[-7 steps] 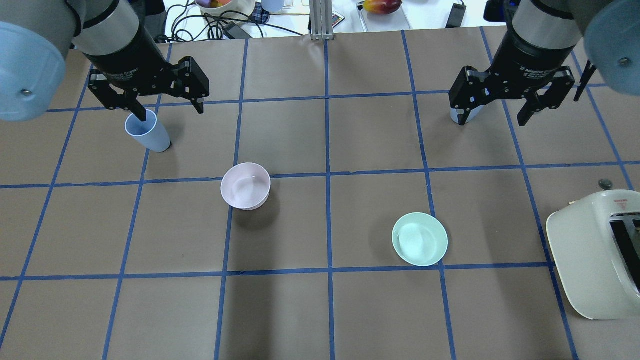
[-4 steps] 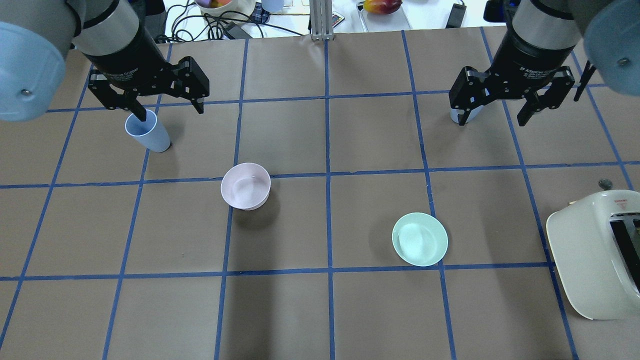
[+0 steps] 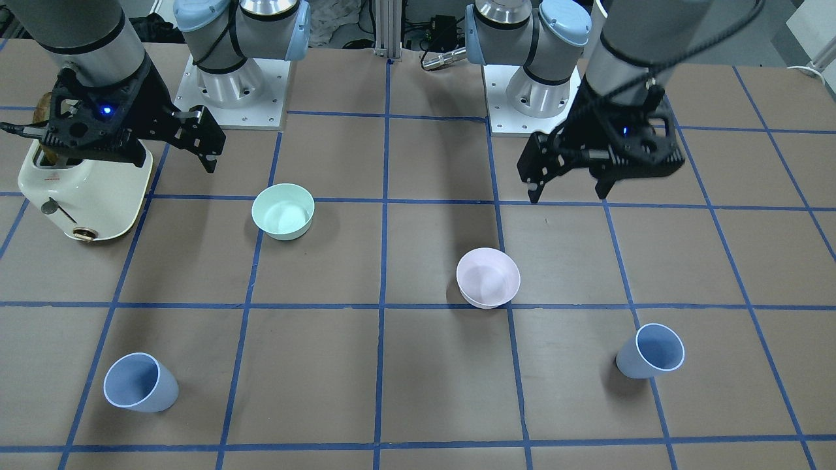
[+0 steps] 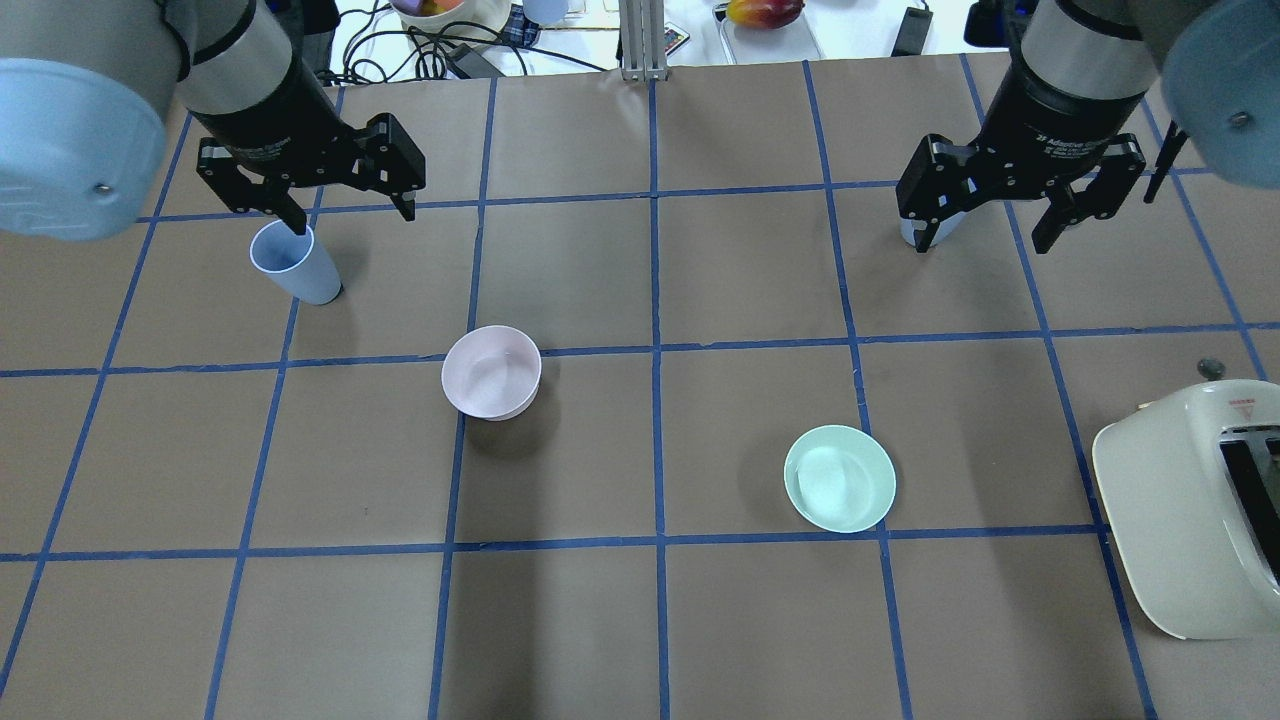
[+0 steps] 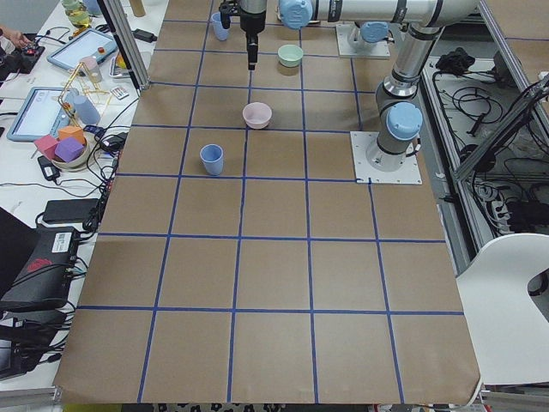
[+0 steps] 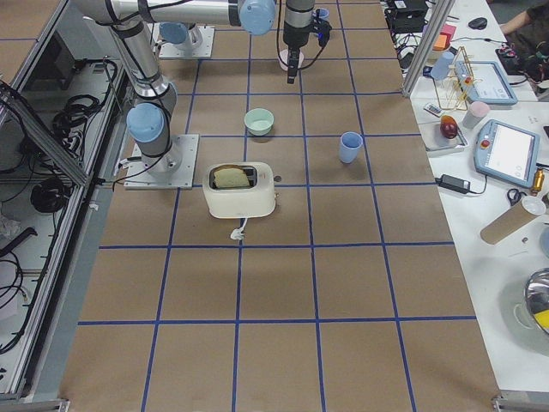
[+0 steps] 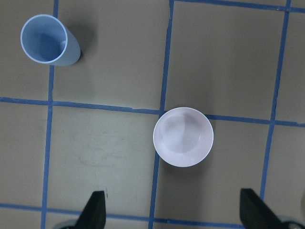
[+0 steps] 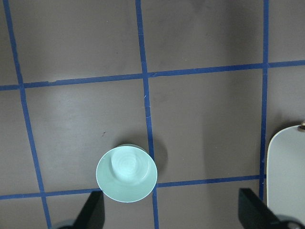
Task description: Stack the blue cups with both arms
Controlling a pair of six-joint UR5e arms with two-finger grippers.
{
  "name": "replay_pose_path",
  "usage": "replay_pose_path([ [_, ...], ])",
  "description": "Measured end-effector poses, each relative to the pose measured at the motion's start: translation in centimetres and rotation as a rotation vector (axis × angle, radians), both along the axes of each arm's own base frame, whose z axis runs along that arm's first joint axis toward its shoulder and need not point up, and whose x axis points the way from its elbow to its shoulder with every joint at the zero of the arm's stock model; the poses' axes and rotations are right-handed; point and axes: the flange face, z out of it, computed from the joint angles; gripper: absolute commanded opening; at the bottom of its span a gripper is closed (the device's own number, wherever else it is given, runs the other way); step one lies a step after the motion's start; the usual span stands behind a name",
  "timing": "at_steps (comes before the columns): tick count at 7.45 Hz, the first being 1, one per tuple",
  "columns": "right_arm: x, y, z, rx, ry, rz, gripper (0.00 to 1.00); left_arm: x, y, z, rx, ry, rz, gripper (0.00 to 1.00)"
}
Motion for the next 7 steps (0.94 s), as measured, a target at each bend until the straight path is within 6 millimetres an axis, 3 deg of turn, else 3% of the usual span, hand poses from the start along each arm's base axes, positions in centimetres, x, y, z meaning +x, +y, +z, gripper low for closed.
replay_pose_path([
  [1,0.0,0.0,-0.1,0.003,0.001,-0.004,1.0,0.7,-2.5,-3.6,0.023,-0.007,-0.02,1.0],
  [2,0.0,0.0,-0.1,0.003,0.002,-0.007,1.0,2.6,-5.7,-7.6,0.024,-0.026,-0.038,1.0],
  [4,0.0,0.0,0.1,-0.002,0.003,-0.01,1.0,8.4,-10.7,-14.5,0.004,-0.091,-0.091,1.0],
  [5,0.0,0.0,0.1,-0.004,0.004,-0.01,1.0,11.3,-12.0,-17.4,0.026,-0.125,-0.094,0.71],
  [6,-0.1,-0.1,0.2,-0.006,0.006,-0.01,1.0,13.1,-12.6,-19.7,0.044,-0.143,-0.089,0.2],
  [7,-0.1,-0.1,0.1,-0.007,0.007,-0.01,1.0,14.1,-12.9,-21.4,0.053,-0.152,-0.085,0.0],
])
